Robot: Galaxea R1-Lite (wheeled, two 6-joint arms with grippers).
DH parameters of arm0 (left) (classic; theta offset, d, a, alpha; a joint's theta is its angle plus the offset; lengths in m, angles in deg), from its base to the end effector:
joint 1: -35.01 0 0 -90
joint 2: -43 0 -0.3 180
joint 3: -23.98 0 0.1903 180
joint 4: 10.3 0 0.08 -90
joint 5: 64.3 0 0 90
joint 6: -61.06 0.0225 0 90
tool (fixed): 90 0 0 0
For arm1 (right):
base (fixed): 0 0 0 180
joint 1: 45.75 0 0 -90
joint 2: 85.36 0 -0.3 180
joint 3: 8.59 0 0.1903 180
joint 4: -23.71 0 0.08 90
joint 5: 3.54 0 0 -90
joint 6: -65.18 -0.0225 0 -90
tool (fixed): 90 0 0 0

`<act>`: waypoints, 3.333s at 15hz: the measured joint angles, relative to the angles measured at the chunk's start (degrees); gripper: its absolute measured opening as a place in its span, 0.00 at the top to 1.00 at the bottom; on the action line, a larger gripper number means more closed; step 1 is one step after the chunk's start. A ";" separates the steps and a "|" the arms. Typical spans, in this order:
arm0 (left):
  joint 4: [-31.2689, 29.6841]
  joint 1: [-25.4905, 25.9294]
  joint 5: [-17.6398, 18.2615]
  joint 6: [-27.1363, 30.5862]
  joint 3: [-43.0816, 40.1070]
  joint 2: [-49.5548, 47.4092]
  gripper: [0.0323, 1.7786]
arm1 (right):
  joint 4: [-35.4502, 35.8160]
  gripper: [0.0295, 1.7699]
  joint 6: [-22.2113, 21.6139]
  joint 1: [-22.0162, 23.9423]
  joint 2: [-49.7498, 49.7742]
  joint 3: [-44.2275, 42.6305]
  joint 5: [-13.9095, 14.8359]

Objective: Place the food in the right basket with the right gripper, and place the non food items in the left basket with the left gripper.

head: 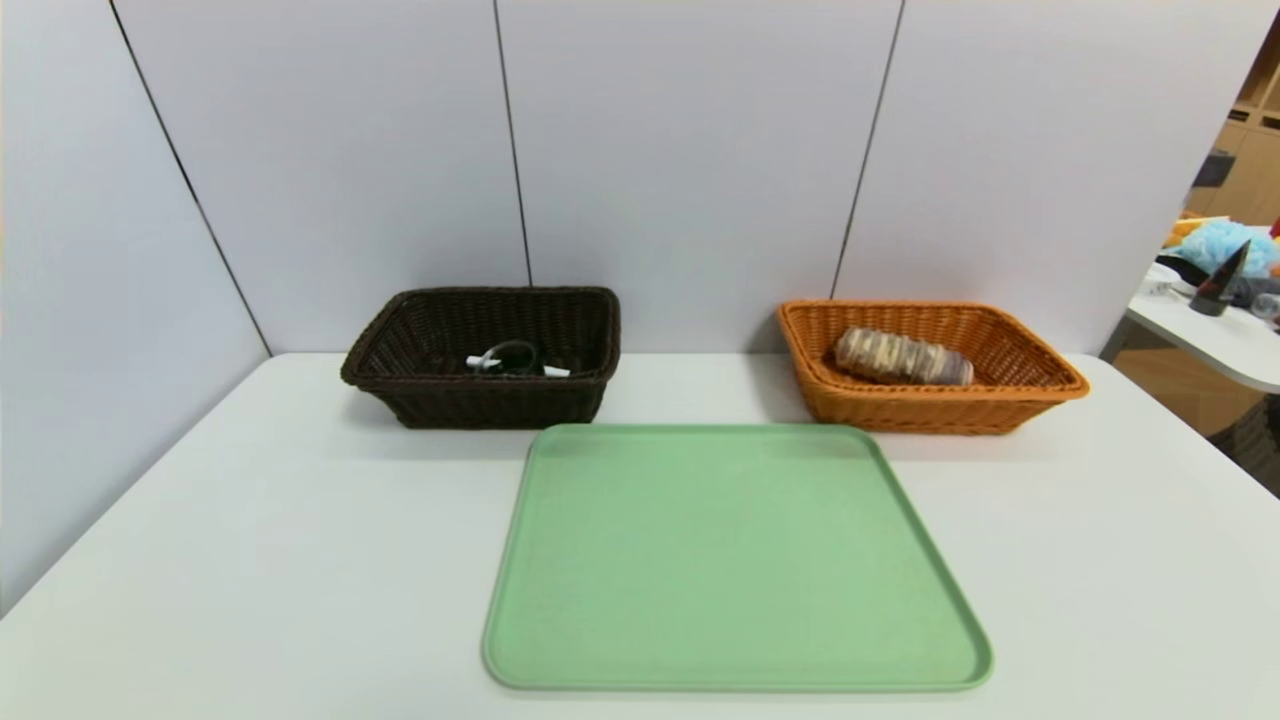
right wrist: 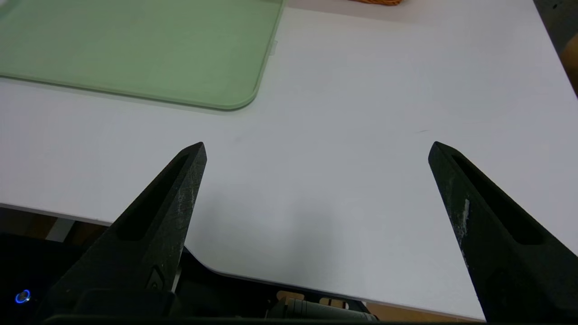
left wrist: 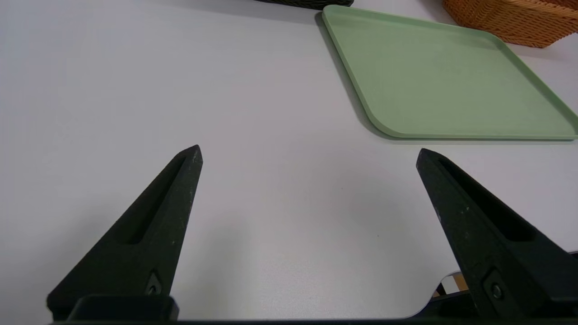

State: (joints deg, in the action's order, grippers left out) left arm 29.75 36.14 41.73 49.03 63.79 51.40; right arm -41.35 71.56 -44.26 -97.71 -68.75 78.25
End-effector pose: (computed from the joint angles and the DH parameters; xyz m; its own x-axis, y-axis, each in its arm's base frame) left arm -0.0338 -0.0069 0.1277 0.9555 -0.2573 -0.1444 0.2171 0.9445 -0.2466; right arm -0.0675 0.0050 0.1748 0.9486 0.1182 -0.2935 -0.1429 0.9877 -0.0640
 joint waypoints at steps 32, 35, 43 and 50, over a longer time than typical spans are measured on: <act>-12.58 -0.18 -13.80 5.92 -12.98 -8.19 0.05 | 38.03 0.04 0.15 -1.16 12.40 28.83 3.67; -12.58 -0.18 -15.82 6.33 -13.17 -8.19 0.05 | 44.43 0.04 0.22 -1.16 12.42 33.52 3.74; -16.10 -0.18 -18.04 6.63 -14.76 -8.19 0.05 | 45.04 0.04 0.26 -1.13 12.42 36.77 5.05; -18.05 -0.18 -17.93 6.06 -16.42 -8.19 0.05 | 40.64 0.04 0.50 -1.13 12.42 36.44 5.45</act>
State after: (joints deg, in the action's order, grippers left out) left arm 11.69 35.95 23.80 55.09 47.37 43.21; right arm -0.71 72.06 -45.39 -85.29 -32.31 83.70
